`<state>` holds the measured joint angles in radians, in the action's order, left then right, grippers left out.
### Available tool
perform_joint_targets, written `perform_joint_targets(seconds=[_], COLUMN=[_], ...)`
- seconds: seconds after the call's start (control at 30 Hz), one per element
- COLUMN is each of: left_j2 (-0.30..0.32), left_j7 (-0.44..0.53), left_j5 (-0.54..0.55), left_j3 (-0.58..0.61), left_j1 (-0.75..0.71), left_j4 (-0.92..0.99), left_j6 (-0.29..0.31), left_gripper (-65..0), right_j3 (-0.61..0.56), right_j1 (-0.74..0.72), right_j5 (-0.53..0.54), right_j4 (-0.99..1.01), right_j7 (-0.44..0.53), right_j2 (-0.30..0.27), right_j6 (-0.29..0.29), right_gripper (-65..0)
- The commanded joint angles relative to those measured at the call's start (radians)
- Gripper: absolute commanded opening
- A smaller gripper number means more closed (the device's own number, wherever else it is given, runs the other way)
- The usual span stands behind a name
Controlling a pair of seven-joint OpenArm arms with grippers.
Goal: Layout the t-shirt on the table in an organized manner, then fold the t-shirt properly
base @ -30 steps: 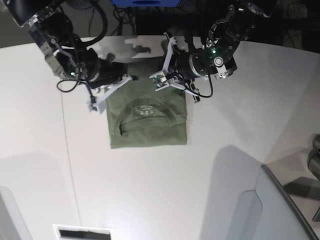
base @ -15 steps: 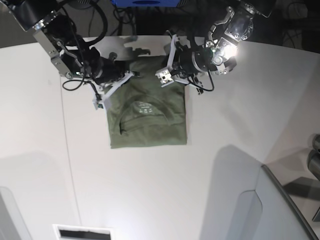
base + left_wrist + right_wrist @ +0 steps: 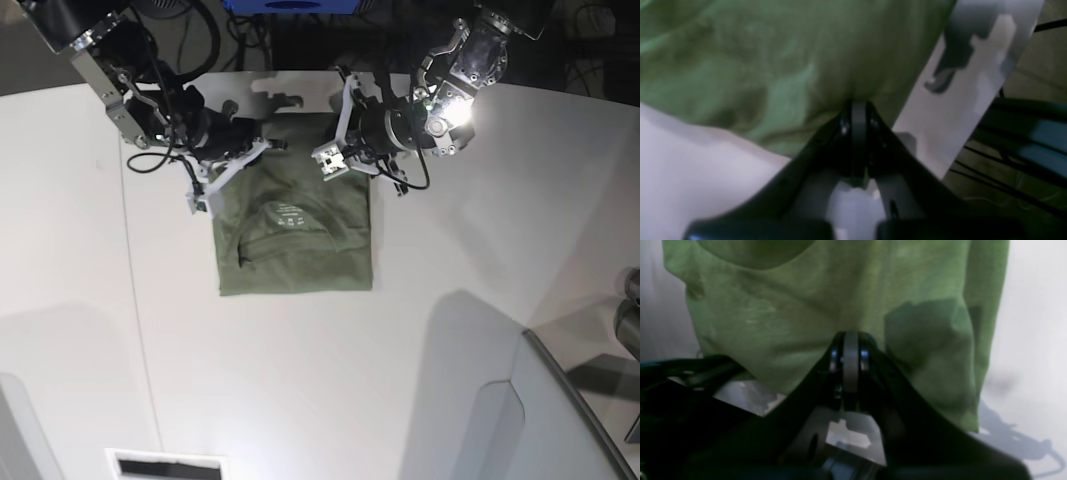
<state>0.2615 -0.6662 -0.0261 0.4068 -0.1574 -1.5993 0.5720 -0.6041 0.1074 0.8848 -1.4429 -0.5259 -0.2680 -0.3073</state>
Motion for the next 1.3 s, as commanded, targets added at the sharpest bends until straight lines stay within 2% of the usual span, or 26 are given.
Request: perform_joint_targets(seconds=[0.0,0.07,0.23,0.37,0.47,0.53,0.63,0.7,0.9,1.0,1.1,1.2,1.27], left_j2=[0.005,0.005,0.003,0.003,0.003,0.003,0.003,0.005,-0.006,-0.018,-0.051,-0.055,-0.055], left_j7=[0.020,0.016,0.020,0.029,0.164,0.271,0.406,0.466,0.535,0.581,0.584,0.586,0.589], left_j5=[0.010,0.010,0.008,0.019,0.019,0.018,0.008,0.010,0.018,0.019,0.019,0.013,0.012], left_j3=[-0.007,-0.058,-0.240,-0.409,-0.510,-0.529,-0.533,-0.535,-0.622,-0.707,-0.754,-0.730,-0.688], left_j1=[-0.005,-0.035,-0.115,-0.190,-0.276,-0.336,-0.422,-0.471,-0.626,-0.720,-0.782,-0.793,-0.775], left_j4=[-0.060,-0.135,-0.237,-0.246,-0.244,-0.244,-0.243,-0.241,-0.241,-0.235,-0.218,-0.115,-0.003], left_j6=[-0.004,-0.004,-0.004,-0.002,0.000,0.000,0.000,0.000,-0.002,-0.002,-0.002,-0.002,-0.002], left_gripper=[-65.0,-65.0,-65.0,-65.0,-65.0,-65.0,-65.0,-65.0,-65.0,-65.0,-65.0,-65.0,-65.0], right_j3=[-0.004,0.000,0.016,0.158,0.315,0.370,0.342,0.335,0.338,0.338,0.329,0.326,0.306], right_j1=[0.007,0.022,0.027,0.124,0.208,0.239,0.271,0.317,0.486,0.585,0.653,0.664,0.616], right_j5=[0.001,0.000,0.000,0.000,-0.002,-0.011,-0.077,-0.115,-0.283,-0.333,-0.362,-0.365,-0.365], right_j4=[-0.029,-0.095,-0.204,-0.284,-0.361,-0.385,-0.419,-0.453,-0.471,-0.473,-0.465,-0.375,-0.258], right_j7=[-0.033,-0.033,-0.030,0.036,0.046,0.046,0.042,0.011,-0.015,-0.013,-0.018,-0.018,-0.018], right_j2=[-0.004,-0.010,-0.072,-0.092,-0.092,-0.115,-0.175,-0.195,-0.193,-0.193,-0.193,-0.190,-0.159], right_j6=[-0.010,-0.010,-0.011,-0.011,-0.011,-0.010,-0.010,-0.013,-0.013,-0.013,-0.013,-0.010,-0.008], right_gripper=[-65.0,-65.0,-65.0,-65.0,-65.0,-65.0,-65.0,-65.0,-65.0,-65.0,-65.0,-65.0,-65.0])
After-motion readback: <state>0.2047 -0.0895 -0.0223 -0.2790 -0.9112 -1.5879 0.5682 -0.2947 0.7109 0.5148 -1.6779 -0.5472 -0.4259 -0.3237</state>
